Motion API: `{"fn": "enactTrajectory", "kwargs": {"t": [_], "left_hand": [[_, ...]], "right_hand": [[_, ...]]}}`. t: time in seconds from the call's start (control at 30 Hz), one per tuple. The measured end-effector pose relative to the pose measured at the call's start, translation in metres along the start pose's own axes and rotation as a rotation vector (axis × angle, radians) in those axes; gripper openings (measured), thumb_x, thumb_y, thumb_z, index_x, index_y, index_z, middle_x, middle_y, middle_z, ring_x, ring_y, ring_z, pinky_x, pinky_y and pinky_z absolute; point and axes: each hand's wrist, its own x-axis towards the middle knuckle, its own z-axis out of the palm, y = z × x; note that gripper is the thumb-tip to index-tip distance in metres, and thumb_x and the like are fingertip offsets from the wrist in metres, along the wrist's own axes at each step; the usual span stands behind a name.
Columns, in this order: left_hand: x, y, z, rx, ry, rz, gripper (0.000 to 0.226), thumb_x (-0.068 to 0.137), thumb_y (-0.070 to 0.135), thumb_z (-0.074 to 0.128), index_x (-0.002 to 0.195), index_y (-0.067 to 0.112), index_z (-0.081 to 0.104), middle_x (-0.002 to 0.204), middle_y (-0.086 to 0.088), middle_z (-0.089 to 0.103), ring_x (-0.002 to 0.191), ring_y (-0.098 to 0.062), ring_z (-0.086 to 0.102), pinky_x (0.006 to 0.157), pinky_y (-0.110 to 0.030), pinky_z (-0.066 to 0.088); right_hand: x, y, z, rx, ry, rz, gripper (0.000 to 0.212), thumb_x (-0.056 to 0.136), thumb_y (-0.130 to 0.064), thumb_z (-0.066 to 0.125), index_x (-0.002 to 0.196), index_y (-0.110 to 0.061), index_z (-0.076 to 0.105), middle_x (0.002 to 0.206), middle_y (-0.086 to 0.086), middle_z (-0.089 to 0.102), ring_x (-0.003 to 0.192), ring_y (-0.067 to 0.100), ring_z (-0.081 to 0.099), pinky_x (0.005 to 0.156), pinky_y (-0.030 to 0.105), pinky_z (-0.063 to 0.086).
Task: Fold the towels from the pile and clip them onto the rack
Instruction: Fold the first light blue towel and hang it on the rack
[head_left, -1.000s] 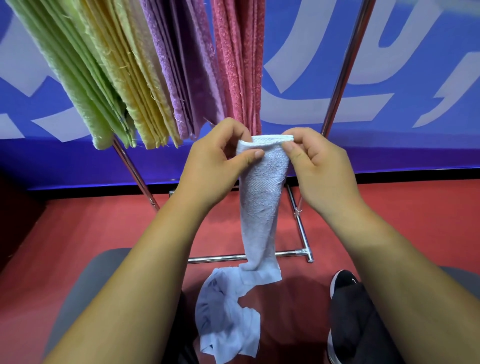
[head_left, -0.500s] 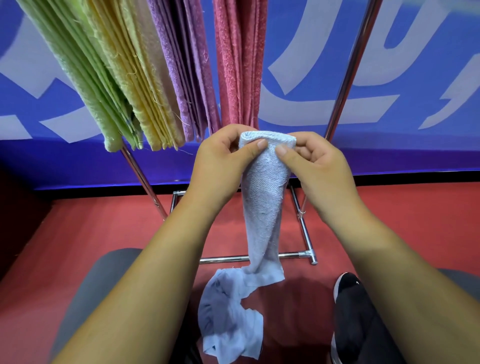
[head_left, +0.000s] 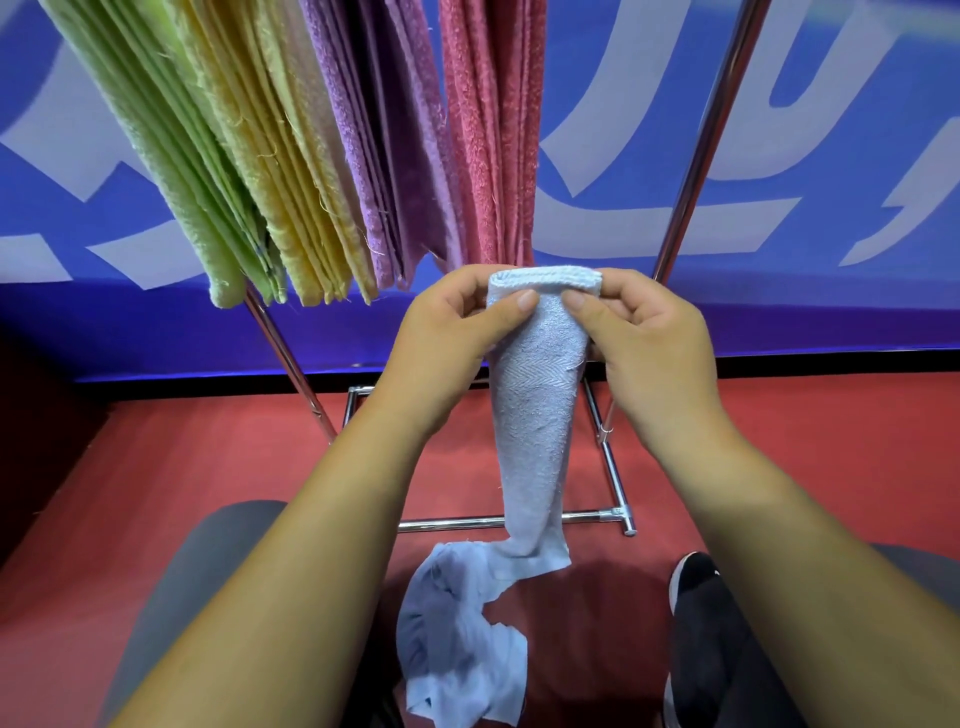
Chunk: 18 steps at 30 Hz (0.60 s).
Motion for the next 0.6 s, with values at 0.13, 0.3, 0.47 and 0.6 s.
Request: {"fn": "enactTrajectory", "kwargs": {"t": [0.13, 0.3, 0.47, 0.6], "left_hand": [[0.0, -0.011, -0.005, 0.029, -0.176, -0.09, 0.033, 0.098, 0.009, 0.074, 0.131, 0.006, 0.072, 0.127, -0.008, 0.077, 0.123, -0.024, 0.071, 0.109, -0.041, 0.055], [0.0, -0.017, -0.004, 0.108, -0.176, -0.109, 0.026, 0.098, 0.012, 0.075, 0.123, 0.01, 0.077, 0.122, -0.007, 0.079, 0.111, -0.018, 0.073, 0.106, -0.043, 0.057], [0.002, 0.007, 0.007, 0.127, -0.086, 0.013, 0.022, 0.099, 0.013, 0.074, 0.12, 0.006, 0.075, 0.119, -0.016, 0.078, 0.101, -0.013, 0.069, 0.098, -0.041, 0.057], [0.006, 0.029, 0.014, 0.105, -0.046, 0.103, 0.021, 0.1, 0.021, 0.074, 0.114, 0.005, 0.074, 0.113, -0.026, 0.074, 0.096, -0.018, 0.067, 0.092, -0.054, 0.058]], "right_hand": [[0.001, 0.0, -0.003, -0.013, 0.021, -0.015, 0.01, 0.099, -0.016, 0.074, 0.106, -0.018, 0.08, 0.09, 0.005, 0.083, 0.085, 0.018, 0.075, 0.089, 0.058, 0.063], [0.004, -0.004, -0.006, -0.011, 0.051, -0.039, 0.009, 0.1, -0.017, 0.074, 0.102, -0.022, 0.081, 0.081, 0.001, 0.079, 0.08, 0.014, 0.069, 0.083, 0.055, 0.061], [0.012, -0.024, -0.008, 0.083, 0.086, -0.073, 0.008, 0.1, -0.02, 0.074, 0.103, -0.023, 0.081, 0.071, -0.007, 0.068, 0.076, 0.013, 0.063, 0.078, 0.043, 0.057], [0.022, -0.045, -0.007, 0.185, 0.126, -0.108, 0.007, 0.098, -0.022, 0.077, 0.102, -0.025, 0.082, 0.075, 0.002, 0.066, 0.077, 0.019, 0.061, 0.076, 0.043, 0.053]]}}
